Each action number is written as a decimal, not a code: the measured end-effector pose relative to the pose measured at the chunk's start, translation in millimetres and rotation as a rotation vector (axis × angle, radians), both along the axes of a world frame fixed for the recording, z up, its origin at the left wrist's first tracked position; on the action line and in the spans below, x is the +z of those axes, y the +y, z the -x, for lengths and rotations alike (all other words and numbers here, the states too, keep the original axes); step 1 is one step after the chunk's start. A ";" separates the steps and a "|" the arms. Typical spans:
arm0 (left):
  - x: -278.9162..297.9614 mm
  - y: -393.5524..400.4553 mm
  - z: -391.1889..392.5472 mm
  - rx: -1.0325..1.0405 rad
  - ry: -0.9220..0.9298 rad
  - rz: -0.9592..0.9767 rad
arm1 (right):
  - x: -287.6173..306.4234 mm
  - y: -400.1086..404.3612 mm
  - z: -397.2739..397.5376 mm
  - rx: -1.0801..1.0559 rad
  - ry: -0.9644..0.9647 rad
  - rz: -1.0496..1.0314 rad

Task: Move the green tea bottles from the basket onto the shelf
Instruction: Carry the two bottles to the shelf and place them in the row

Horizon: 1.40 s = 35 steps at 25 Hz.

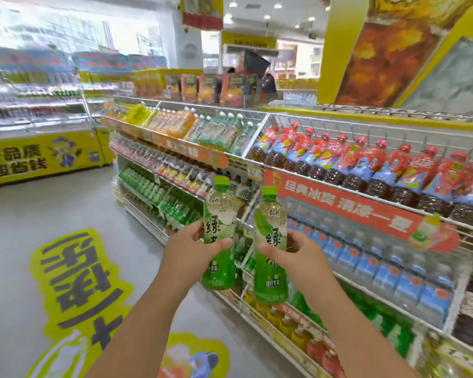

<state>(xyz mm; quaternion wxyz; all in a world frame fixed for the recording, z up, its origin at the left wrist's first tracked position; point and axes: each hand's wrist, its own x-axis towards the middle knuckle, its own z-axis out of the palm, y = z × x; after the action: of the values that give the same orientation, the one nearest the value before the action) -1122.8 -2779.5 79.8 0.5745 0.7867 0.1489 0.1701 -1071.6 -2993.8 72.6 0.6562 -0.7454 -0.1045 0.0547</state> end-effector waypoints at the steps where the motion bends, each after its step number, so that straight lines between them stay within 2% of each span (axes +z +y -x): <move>1: 1.3 21.8 -5.8 -0.010 0.001 0.005 | 2.3 20.3 -5.4 -0.001 0.000 0.000; 9: -3.6 141.1 -73.1 0.035 0.038 0.010 | 15.1 136.5 -79.3 0.044 -0.009 0.039; 15: -14.9 197.3 -162.8 0.093 0.062 -0.083 | -2.1 208.8 -188.4 0.125 -0.034 0.003; 20: -2.2 241.0 -243.9 0.098 0.048 -0.072 | 1.9 255.4 -263.8 0.097 -0.022 -0.012; 27: -3.7 314.5 -354.7 -0.055 0.017 -0.047 | -7.3 317.3 -348.0 -0.084 -0.039 0.020; 35: -2.9 403.2 -472.0 -0.374 0.000 -0.078 | -4.9 407.8 -400.7 -0.360 -0.044 0.041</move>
<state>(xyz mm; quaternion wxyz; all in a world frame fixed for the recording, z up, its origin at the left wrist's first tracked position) -650.8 -2376.3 76.9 0.5651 0.8223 -0.0069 0.0661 -670.9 -2586.0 67.7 0.6375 -0.7663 0.0174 -0.0779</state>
